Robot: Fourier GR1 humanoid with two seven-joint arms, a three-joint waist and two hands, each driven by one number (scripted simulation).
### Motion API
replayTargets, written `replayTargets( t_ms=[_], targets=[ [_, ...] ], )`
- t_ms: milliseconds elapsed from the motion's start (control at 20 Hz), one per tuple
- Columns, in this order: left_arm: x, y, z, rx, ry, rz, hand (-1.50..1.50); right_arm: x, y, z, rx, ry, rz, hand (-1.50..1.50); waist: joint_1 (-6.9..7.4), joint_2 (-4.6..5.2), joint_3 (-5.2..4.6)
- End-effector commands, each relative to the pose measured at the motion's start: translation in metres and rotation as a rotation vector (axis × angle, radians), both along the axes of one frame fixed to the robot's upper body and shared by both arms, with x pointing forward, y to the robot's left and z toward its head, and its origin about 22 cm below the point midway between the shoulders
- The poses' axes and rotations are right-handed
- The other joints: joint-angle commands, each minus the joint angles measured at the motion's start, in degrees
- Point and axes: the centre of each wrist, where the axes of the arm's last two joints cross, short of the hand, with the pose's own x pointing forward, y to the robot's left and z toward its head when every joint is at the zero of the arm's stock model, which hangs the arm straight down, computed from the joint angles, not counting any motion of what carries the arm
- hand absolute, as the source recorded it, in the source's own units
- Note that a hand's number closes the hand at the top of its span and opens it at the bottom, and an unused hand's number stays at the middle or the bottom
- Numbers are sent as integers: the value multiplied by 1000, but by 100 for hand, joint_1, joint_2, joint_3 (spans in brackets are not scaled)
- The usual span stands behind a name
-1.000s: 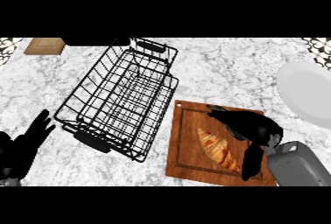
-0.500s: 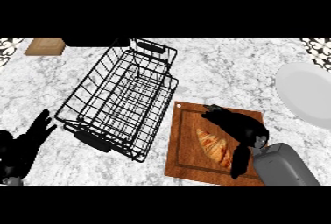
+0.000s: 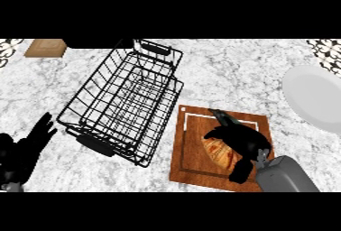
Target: Pick the croissant from the cutting board and place it in the tiered basket
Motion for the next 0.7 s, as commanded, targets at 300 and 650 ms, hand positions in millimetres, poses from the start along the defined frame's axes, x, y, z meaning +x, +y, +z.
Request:
replayTargets(
  t_ms=[300, 650],
  targets=[
    [1, -2, -6, -10, 8, 14, 0, -14, 25, -26, 168, -51, 29, 150, 16, 106, 46],
    [2, -10, -9, -7, 30, -24, 0, -19, 96, 9, 138, -253, -233, 150, 179, 79, 10]
  ],
)
